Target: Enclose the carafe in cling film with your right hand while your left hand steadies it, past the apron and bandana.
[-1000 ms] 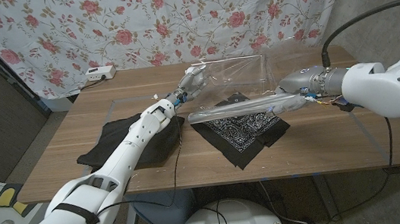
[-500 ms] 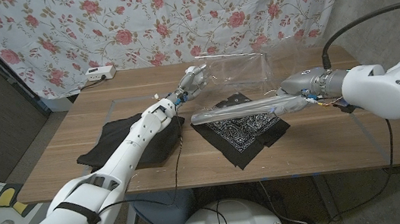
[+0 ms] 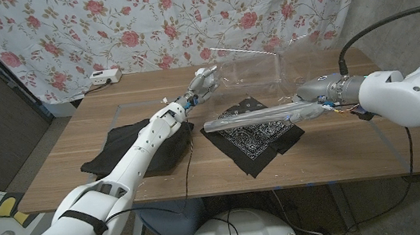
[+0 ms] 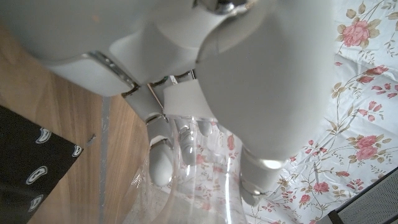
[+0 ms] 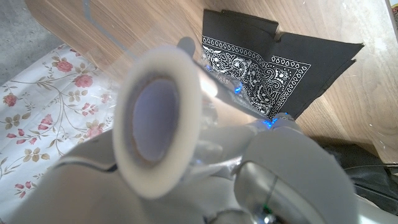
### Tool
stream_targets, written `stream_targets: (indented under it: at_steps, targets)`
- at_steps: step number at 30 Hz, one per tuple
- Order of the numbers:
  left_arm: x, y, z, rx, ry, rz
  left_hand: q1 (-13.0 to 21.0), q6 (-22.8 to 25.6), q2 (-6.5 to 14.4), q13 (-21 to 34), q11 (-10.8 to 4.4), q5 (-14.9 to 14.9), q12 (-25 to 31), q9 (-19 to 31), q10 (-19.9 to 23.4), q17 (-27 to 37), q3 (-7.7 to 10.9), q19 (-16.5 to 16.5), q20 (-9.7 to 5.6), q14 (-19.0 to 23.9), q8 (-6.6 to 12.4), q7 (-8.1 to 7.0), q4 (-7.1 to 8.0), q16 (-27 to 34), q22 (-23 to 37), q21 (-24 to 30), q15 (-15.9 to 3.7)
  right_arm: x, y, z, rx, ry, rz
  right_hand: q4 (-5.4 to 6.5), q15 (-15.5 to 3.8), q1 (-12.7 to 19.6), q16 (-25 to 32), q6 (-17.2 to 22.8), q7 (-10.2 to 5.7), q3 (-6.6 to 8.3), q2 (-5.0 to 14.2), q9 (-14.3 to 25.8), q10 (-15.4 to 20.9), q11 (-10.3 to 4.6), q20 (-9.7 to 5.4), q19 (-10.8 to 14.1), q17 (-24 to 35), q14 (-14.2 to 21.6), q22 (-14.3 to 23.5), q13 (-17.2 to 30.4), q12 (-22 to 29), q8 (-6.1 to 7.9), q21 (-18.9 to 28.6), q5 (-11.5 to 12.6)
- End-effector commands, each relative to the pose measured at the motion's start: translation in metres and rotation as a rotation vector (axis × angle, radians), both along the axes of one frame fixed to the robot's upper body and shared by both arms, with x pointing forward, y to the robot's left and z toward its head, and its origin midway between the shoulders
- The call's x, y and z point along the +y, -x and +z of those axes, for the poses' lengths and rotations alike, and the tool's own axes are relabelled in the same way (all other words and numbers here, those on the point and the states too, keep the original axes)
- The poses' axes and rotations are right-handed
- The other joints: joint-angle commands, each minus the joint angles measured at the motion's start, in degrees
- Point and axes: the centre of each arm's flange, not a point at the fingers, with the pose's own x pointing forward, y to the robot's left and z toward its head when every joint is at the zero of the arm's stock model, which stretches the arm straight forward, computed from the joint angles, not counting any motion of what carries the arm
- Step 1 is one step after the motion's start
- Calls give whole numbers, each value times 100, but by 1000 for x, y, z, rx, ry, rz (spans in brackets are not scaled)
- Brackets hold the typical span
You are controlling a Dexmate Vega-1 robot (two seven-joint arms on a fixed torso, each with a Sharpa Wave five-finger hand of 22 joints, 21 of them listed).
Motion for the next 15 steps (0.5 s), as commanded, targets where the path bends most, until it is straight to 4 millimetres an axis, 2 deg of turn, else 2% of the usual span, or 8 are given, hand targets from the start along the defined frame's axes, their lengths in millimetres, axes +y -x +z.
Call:
stream_targets:
  at_steps: [1,15]
  targets:
    - [-6,0,2,11,24,-22,1547,26,1574,-20,-10,-13,10,58,18,25,72,30,-20,283,755,10,-6,2699,3,3,-133,-5,-2,-3,8,-1,-30,-19,-655,311,42,177,-115,11,289,20,91,-23,-204,-30,17,-35,5,266,547,42,-2,12]
    - [-2,0,1,-5,14,-6,1534,50,1570,-3,-47,-19,30,9,17,-5,76,26,-19,295,757,-17,-1,2674,8,19,-174,-7,-3,0,-6,-1,-49,-27,-655,334,36,170,-124,9,293,16,102,-19,-205,-39,16,-43,6,267,548,69,5,1]
